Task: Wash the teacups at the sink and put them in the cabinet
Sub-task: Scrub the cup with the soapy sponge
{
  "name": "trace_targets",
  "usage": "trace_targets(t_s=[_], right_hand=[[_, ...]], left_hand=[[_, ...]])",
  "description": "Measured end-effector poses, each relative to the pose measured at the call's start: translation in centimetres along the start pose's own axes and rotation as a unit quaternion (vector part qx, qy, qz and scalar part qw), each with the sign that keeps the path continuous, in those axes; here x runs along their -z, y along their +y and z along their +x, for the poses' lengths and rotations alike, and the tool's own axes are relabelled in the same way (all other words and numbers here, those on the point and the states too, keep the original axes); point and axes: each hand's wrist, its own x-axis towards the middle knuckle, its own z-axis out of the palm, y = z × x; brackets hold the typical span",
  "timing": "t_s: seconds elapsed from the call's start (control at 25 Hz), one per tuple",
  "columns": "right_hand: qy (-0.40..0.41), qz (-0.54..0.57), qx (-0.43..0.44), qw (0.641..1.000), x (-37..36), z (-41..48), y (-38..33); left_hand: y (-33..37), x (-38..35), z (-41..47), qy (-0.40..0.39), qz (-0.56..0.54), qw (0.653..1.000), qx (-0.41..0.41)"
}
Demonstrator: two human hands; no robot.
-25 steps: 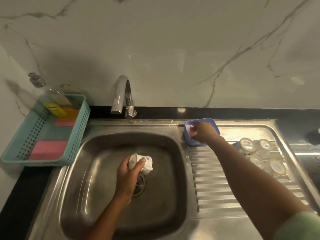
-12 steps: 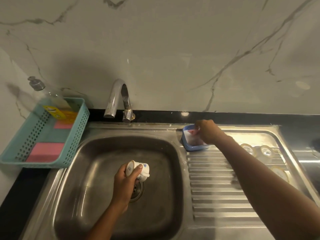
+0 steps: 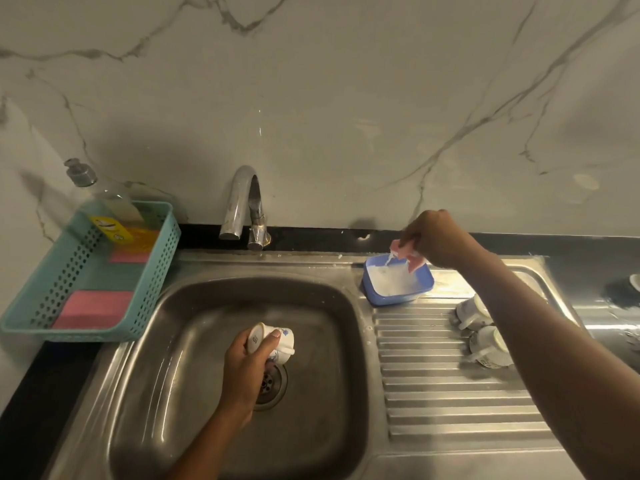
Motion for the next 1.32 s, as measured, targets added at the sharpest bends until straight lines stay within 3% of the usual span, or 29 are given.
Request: trace_targets(t_s=[0.36,0.6,0.68,0.84,0.92,1.0,1.08,1.16,1.24,1.32], right_hand=[[0.003,-0.031,-0.03,0.999,2.1,-0.5,-1.7],[-0.032,0.059,-0.072,0.995,-3.7,-0.3,-1.6],[-0.015,0.044,-0.085,0.995,-6.3,-0.2,-0.9],[0.025,0.15,-0.116,0.982,-8.1,-0.6,-0.2],[0.073,0.277,-0.151,0.946,-8.2,-1.6,-0.7],[0.08,0.462,-0.171,0.867,-8.2,-3.3,-2.4],[0.035,0.611,-0.164,0.774,-9.7,-5.1,-5.2],[-0.018,0.68,-0.163,0.715,-12.8,-6.5,-8.7],[-0.058,0.684,-0.197,0.7,-16.6,-7.4,-12.3],[-0.082,0.703,-0.249,0.661,-19.2,-8.1,-15.3]], left_hand=[[-0.3,1.0,0.7,0.002,-0.021,1.0,0.012],[-0.6,1.3,0.8,0.005,-0.024,1.0,0.013],[-0.6,1.2,0.9,0.009,-0.028,0.999,0.015],[-0.6,1.5,1.2,0.008,-0.029,0.999,0.028],[-0.6,1.5,1.3,0.007,-0.032,0.999,0.031],[-0.5,1.4,1.2,0.005,-0.042,0.999,0.033],[-0.2,1.1,1.0,0.002,-0.049,0.998,0.035],[0.1,1.0,0.9,0.003,-0.057,0.998,0.036],[0.6,1.3,0.9,0.009,-0.062,0.998,0.028],[1.1,1.9,0.9,0.022,-0.064,0.998,0.018]])
